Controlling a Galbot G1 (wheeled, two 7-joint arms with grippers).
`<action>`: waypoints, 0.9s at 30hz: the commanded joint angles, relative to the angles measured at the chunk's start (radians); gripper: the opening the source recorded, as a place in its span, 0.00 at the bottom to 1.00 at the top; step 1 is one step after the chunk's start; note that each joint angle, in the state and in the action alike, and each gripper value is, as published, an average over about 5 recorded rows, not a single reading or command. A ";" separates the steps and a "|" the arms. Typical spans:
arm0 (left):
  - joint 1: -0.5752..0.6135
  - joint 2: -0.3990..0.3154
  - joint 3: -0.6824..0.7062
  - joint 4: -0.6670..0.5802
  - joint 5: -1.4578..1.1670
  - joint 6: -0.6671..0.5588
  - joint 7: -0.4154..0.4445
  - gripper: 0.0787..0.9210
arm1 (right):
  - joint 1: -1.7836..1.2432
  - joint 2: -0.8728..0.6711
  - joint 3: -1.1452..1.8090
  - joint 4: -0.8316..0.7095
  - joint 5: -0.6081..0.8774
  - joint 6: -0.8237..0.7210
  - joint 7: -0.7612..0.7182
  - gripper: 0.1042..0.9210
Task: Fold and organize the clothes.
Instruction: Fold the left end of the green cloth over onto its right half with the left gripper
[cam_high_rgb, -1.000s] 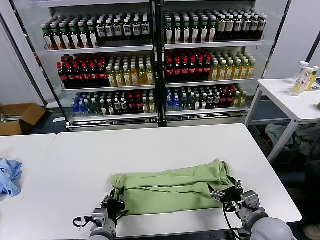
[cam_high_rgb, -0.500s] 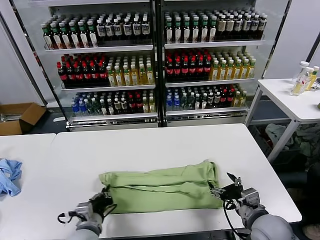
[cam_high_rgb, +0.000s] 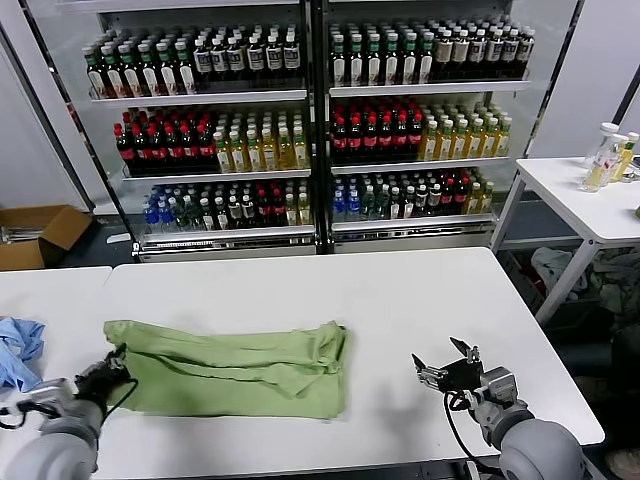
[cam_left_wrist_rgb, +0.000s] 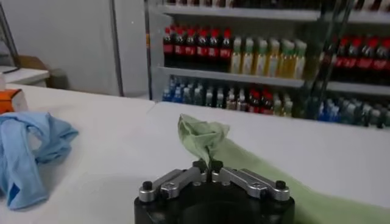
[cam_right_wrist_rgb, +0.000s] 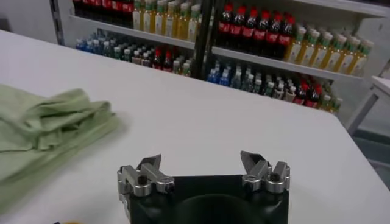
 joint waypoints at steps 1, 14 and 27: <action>0.015 -0.033 0.002 -0.275 -0.460 -0.007 0.051 0.02 | 0.036 -0.006 -0.017 -0.010 0.002 0.000 0.001 0.88; -0.195 -0.252 0.410 -0.135 -0.407 -0.033 0.023 0.02 | 0.066 -0.018 -0.039 -0.026 0.011 0.001 0.000 0.88; -0.261 -0.294 0.548 0.019 -0.121 0.033 0.196 0.02 | 0.113 -0.029 -0.064 -0.058 0.032 0.009 -0.005 0.88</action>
